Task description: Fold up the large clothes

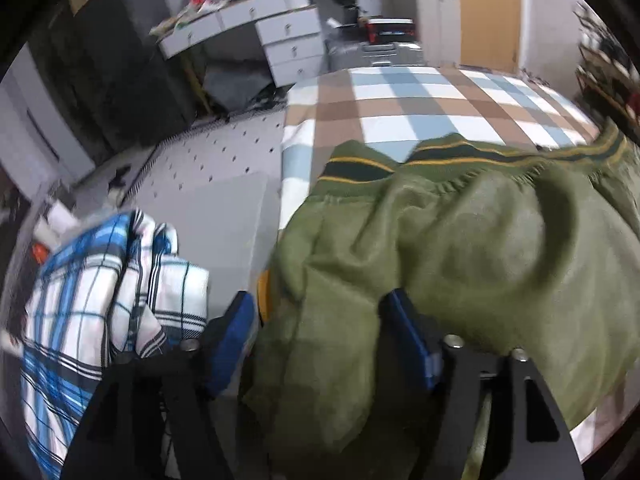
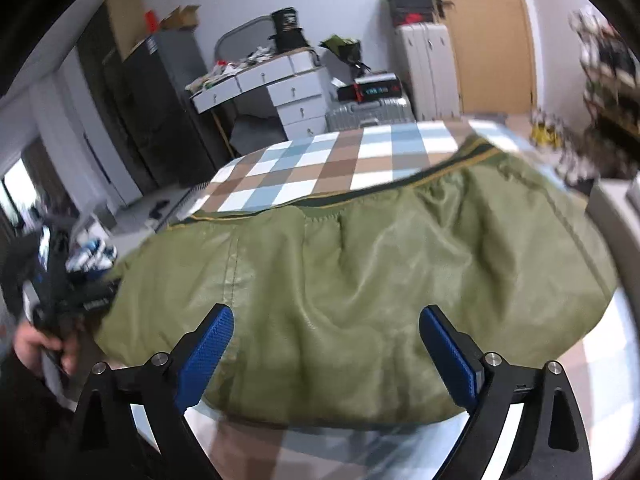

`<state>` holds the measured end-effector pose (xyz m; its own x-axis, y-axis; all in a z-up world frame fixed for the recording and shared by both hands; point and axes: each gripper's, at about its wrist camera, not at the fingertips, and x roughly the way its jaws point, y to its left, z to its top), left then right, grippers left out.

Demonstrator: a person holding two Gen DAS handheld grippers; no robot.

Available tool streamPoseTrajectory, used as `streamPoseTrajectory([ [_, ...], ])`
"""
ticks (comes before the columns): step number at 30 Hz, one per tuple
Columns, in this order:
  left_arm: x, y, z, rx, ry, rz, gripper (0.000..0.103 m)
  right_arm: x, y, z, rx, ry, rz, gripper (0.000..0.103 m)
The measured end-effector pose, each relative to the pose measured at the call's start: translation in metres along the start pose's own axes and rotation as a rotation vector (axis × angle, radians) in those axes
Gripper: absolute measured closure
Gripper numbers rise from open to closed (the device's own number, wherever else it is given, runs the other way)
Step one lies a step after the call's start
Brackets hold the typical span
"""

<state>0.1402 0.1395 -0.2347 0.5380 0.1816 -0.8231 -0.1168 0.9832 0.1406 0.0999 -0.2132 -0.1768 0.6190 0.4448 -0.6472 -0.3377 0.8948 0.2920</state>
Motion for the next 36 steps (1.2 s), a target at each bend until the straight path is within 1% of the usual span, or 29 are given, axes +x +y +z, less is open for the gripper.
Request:
streamPoseTrajectory([
  [2,0.003,0.008,0.003,-0.037,0.037,-0.054,0.034,0.001,-0.002,-0.001,0.017,0.014,-0.001,0.008],
  [3,0.005,0.009,0.005,-0.043,0.049,-0.078,0.037,0.003,-0.001,-0.001,0.014,0.014,-0.012,0.008],
  [4,0.006,0.009,0.007,-0.037,0.061,-0.130,0.055,0.003,0.000,-0.002,0.005,0.013,-0.019,0.008],
  [5,0.005,0.006,0.008,-0.027,0.067,-0.152,0.061,0.003,0.002,-0.002,-0.006,0.012,-0.023,0.008],
  [6,0.005,0.003,0.008,-0.011,0.067,-0.137,0.062,0.003,0.004,-0.002,-0.021,0.013,-0.025,0.008],
  [7,0.003,-0.002,0.009,0.011,0.064,-0.124,0.067,0.004,0.006,-0.004,-0.035,0.014,-0.027,0.008],
  [8,0.002,-0.006,0.009,0.033,0.057,-0.106,0.075,0.004,0.008,-0.004,-0.047,0.018,-0.026,0.008],
  [10,-0.002,-0.010,0.012,0.061,0.052,-0.071,0.083,0.003,0.011,-0.005,-0.058,0.021,-0.026,0.008],
  [11,-0.003,-0.010,0.015,0.061,0.051,-0.068,0.088,0.002,0.013,-0.006,-0.061,0.018,-0.025,0.008],
  [14,-0.004,-0.001,0.024,0.045,0.060,-0.094,0.095,-0.001,0.016,-0.006,-0.067,0.003,-0.013,0.008],
  [15,-0.005,0.001,0.027,0.045,0.059,-0.096,0.095,-0.001,0.016,-0.006,-0.070,0.000,-0.012,0.008],
  [17,-0.005,0.001,0.033,0.075,0.068,-0.094,0.096,-0.001,0.018,-0.007,-0.076,-0.002,-0.015,0.008],
  [19,-0.005,-0.005,0.039,0.124,0.061,-0.050,0.096,0.001,0.017,-0.007,-0.075,0.003,-0.016,0.008],
  [20,-0.004,-0.008,0.042,0.154,0.056,-0.015,0.096,0.004,0.017,-0.007,-0.074,0.010,-0.016,0.008],
  [22,0.002,-0.010,0.046,0.170,0.060,0.017,0.096,0.008,0.017,-0.006,-0.070,0.024,-0.023,0.008],
  [24,0.017,-0.010,0.046,0.163,0.092,0.046,0.096,0.012,0.016,-0.007,-0.069,0.037,-0.038,0.008],
  [25,0.025,-0.013,0.044,0.176,0.102,0.072,0.096,0.014,0.015,-0.007,-0.070,0.044,-0.054,0.008],
  [27,0.029,-0.021,0.041,0.226,0.081,0.137,0.095,0.022,0.010,-0.008,-0.068,0.075,-0.092,0.008],
  [28,0.029,-0.028,0.038,0.276,0.069,0.182,0.094,0.026,0.006,-0.010,-0.061,0.098,-0.107,0.008],
  [29,0.027,-0.033,0.036,0.308,0.056,0.218,0.091,0.031,0.000,-0.011,-0.047,0.125,-0.111,0.008],
  [31,0.018,-0.031,0.037,0.314,0.047,0.223,0.090,0.036,-0.009,-0.013,-0.025,0.154,-0.091,0.008],
  [33,0.001,-0.018,0.037,0.262,0.036,0.197,0.086,0.034,-0.011,-0.013,-0.027,0.151,-0.088,0.008],
  [34,-0.010,-0.006,0.035,0.208,0.023,0.182,0.081,0.031,-0.010,-0.012,-0.031,0.143,-0.096,0.008],
  [35,-0.022,0.007,0.032,0.143,0.005,0.160,0.066,0.028,-0.009,-0.011,-0.036,0.131,-0.097,0.008],
  [36,-0.031,0.017,0.027,0.087,-0.009,0.144,0.056,0.022,-0.006,-0.010,-0.045,0.104,-0.085,0.008],
])
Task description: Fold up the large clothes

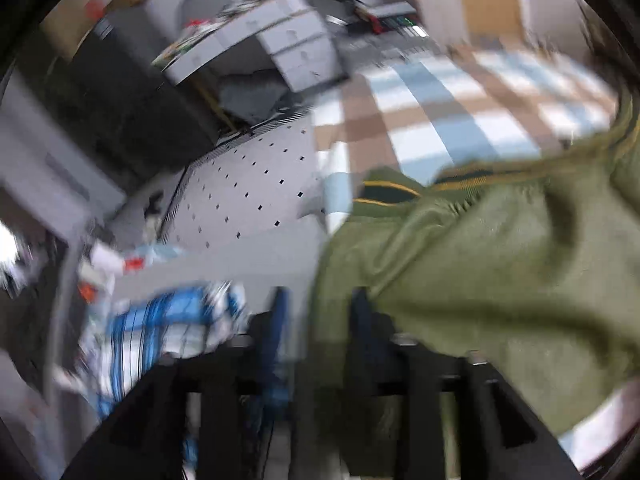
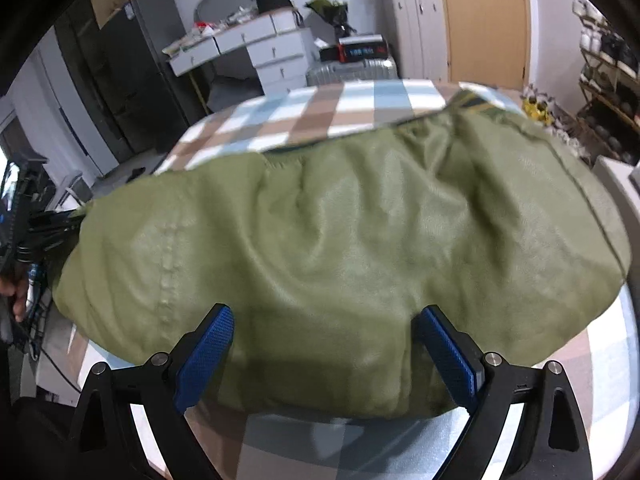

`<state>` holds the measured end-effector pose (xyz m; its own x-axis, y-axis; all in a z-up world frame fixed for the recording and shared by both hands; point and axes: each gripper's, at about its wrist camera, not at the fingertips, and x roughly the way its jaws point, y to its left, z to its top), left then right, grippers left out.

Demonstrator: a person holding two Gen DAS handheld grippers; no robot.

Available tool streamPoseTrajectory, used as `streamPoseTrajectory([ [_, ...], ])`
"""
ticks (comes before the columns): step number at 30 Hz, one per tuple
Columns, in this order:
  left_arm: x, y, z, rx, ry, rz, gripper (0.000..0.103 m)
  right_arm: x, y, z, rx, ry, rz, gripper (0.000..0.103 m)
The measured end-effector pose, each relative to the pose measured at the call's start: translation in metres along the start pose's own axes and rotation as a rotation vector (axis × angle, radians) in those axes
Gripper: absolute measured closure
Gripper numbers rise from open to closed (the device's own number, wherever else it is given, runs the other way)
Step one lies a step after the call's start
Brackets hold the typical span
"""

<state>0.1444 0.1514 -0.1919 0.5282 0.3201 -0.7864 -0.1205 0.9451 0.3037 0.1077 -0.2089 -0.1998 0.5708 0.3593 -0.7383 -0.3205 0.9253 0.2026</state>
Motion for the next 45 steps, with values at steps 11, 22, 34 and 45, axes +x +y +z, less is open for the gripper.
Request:
streamPoseTrajectory([
  [11,0.020,0.024,-0.090,-0.524,0.212,-0.542,0.025,-0.015,0.052,-0.002,-0.199,-0.095,0.011,0.008],
  [22,0.072,0.017,-0.070,-0.815,0.223,-0.775,0.012,-0.016,0.061,-0.003,-0.222,-0.106,0.030,0.008],
  [34,0.078,0.031,-0.034,-0.815,0.100,-0.730,0.068,-0.032,0.071,0.005,-0.194,-0.204,0.065,0.008],
  [45,0.047,0.012,0.010,-0.518,-0.084,-0.578,0.070,0.085,0.082,0.036,-0.200,0.153,-0.110,0.000],
])
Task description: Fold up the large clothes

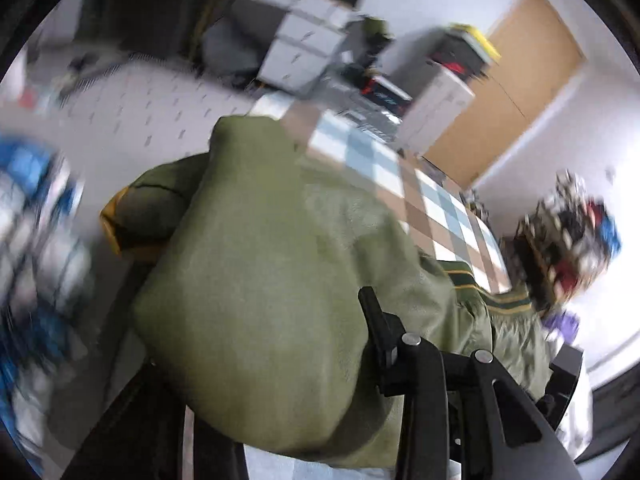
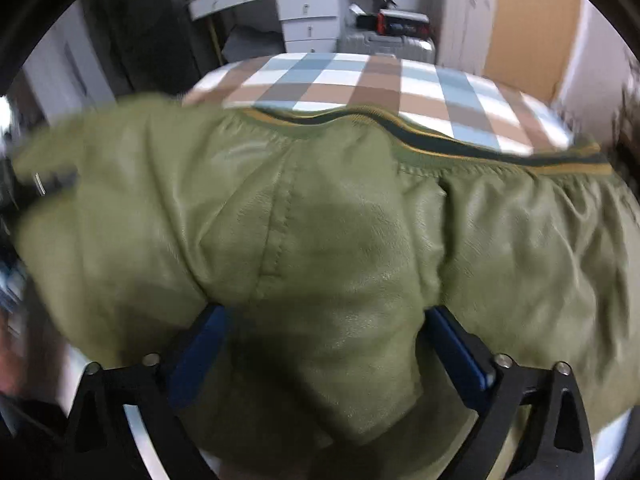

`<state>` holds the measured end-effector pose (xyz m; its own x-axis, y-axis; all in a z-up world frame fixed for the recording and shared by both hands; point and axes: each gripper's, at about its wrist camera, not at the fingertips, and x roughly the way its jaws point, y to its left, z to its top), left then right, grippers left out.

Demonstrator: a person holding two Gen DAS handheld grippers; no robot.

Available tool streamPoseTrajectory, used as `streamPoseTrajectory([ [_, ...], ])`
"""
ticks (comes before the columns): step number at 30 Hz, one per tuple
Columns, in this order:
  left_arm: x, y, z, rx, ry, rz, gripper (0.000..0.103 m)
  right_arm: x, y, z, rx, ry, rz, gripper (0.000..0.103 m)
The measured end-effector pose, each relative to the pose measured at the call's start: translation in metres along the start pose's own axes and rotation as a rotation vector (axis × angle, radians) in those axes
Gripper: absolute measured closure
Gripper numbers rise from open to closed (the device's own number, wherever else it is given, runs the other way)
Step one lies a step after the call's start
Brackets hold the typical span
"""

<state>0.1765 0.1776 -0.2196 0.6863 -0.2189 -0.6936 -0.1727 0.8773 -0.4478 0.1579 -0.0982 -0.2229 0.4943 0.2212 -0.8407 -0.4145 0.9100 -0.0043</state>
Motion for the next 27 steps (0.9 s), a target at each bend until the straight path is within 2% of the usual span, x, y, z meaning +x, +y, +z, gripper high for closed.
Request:
streamPoseTrajectory([
  [3,-0.010,-0.004,-0.007,0.062,-0.057,-0.013,0.069,0.001,0.000,0.000,0.038,-0.013,-0.012,0.000],
  [4,-0.009,0.001,-0.008,0.045,-0.050,-0.029,0.060,0.001,-0.003,0.000,0.048,-0.016,-0.001,0.000],
  [5,-0.003,0.010,-0.007,-0.006,-0.019,-0.038,0.055,0.000,-0.006,-0.002,0.057,-0.025,0.014,0.000],
  [9,0.022,0.052,-0.008,-0.192,0.107,-0.015,0.052,-0.005,-0.003,-0.009,0.022,-0.051,0.015,0.000],
  [11,0.031,0.068,-0.008,-0.268,0.133,-0.053,0.033,-0.008,-0.004,-0.009,0.032,-0.054,0.025,0.000],
  [12,0.037,0.072,-0.006,-0.292,0.142,-0.074,0.032,-0.009,-0.005,-0.009,0.039,-0.050,0.029,0.000],
  [14,0.048,0.085,-0.006,-0.377,0.151,-0.165,0.035,-0.007,-0.006,-0.007,0.042,-0.052,0.033,0.000],
  [15,0.048,0.089,-0.007,-0.427,0.148,-0.185,0.043,-0.006,-0.005,-0.006,0.041,-0.050,0.034,0.000],
  [16,0.046,0.089,-0.005,-0.440,0.127,-0.179,0.057,-0.006,-0.005,-0.006,0.041,-0.050,0.036,0.000],
  [17,0.041,0.082,-0.001,-0.412,0.105,-0.160,0.064,-0.005,-0.006,-0.005,0.044,-0.048,0.040,0.000],
  [19,0.026,0.050,0.005,-0.245,0.034,-0.067,0.070,-0.006,-0.009,-0.005,0.058,-0.045,0.058,0.000],
  [21,0.008,0.016,0.006,-0.103,-0.044,-0.020,0.074,-0.006,-0.014,-0.005,0.074,-0.036,0.093,0.000],
  [23,-0.014,-0.019,0.005,0.011,-0.128,-0.020,0.075,-0.007,-0.023,-0.006,0.097,-0.028,0.155,0.000],
  [27,-0.052,-0.118,-0.013,0.373,-0.255,-0.036,0.075,-0.011,-0.058,-0.011,0.259,-0.034,0.368,0.000],
])
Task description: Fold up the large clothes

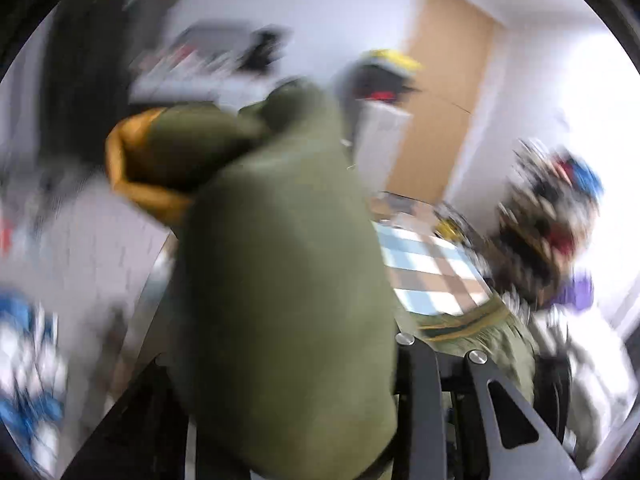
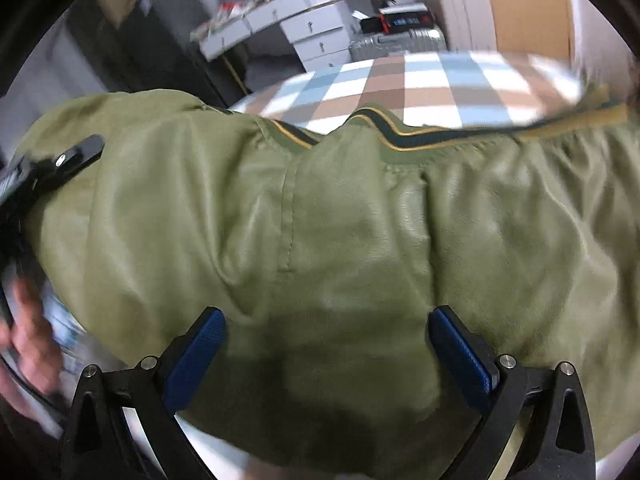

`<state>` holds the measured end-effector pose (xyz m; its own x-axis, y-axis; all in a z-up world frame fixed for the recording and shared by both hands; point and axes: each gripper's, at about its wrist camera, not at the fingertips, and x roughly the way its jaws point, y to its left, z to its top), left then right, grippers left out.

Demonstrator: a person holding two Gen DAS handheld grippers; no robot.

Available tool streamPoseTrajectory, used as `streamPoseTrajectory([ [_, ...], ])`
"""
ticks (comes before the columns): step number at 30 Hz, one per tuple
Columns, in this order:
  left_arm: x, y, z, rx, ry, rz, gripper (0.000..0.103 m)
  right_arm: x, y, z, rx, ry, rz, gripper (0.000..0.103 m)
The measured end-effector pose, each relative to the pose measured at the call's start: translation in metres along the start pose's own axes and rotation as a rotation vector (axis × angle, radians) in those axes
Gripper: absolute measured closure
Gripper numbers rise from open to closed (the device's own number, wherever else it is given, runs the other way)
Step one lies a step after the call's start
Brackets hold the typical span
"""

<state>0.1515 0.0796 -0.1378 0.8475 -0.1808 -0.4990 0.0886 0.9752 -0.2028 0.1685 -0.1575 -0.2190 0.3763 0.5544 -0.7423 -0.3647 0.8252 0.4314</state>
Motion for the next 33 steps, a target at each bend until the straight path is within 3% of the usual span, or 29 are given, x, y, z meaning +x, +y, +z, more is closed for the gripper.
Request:
streamPoseTrajectory([
  [2,-0.009,-0.051,-0.001,0.170,-0.023,-0.032,0.075,-0.006,-0.020,0.001,0.104,0.004,0.122,0.001],
  [4,-0.012,-0.105,-0.013,0.337,-0.007,-0.115,0.075,-0.012,-0.038,0.001,0.186,0.006,0.203,0.009],
  [6,-0.010,-0.146,-0.029,0.461,0.032,-0.183,0.075,-0.021,-0.059,-0.003,0.289,0.017,0.286,0.025],
  [8,-0.010,-0.177,-0.051,0.570,0.073,-0.251,0.076,-0.034,-0.083,-0.013,0.413,0.021,0.361,0.036],
  [9,-0.010,-0.185,-0.059,0.585,0.093,-0.310,0.075,-0.046,-0.095,-0.020,0.464,0.007,0.403,0.036],
  [10,-0.007,-0.191,-0.063,0.602,0.122,-0.340,0.076,-0.063,-0.106,-0.029,0.483,-0.024,0.420,0.048],
  [13,-0.010,-0.201,-0.085,0.673,0.153,-0.374,0.072,-0.111,-0.135,-0.061,0.433,-0.089,0.311,0.045],
  [14,-0.010,-0.201,-0.092,0.689,0.165,-0.392,0.070,-0.124,-0.145,-0.070,0.446,-0.104,0.294,0.041],
  [15,-0.013,-0.201,-0.093,0.696,0.181,-0.412,0.067,-0.142,-0.155,-0.078,0.453,-0.135,0.263,0.031],
  [16,-0.015,-0.199,-0.097,0.706,0.199,-0.446,0.059,-0.156,-0.160,-0.080,0.449,-0.165,0.225,0.026],
  [17,-0.017,-0.195,-0.098,0.714,0.200,-0.461,0.053,-0.173,-0.162,-0.080,0.428,-0.208,0.166,0.017],
  [19,-0.017,-0.193,-0.093,0.725,0.200,-0.470,0.053,-0.203,-0.156,-0.068,0.337,-0.265,0.054,0.014],
  [22,-0.025,-0.188,-0.084,0.721,0.177,-0.491,0.052,-0.224,-0.134,-0.032,0.226,-0.289,0.034,0.003],
  [25,-0.019,-0.172,-0.076,0.670,0.160,-0.549,0.041,-0.217,-0.105,0.012,0.141,-0.233,0.069,0.000],
  [27,-0.016,-0.165,-0.077,0.631,0.150,-0.588,0.041,-0.202,-0.087,0.038,0.095,-0.164,0.071,0.000],
  [31,-0.020,-0.161,-0.073,0.580,0.159,-0.654,0.041,-0.141,-0.063,0.071,0.060,0.035,-0.048,0.000],
  [33,-0.026,-0.147,-0.064,0.520,0.148,-0.674,0.041,-0.119,-0.060,0.083,0.086,0.050,-0.078,0.004],
])
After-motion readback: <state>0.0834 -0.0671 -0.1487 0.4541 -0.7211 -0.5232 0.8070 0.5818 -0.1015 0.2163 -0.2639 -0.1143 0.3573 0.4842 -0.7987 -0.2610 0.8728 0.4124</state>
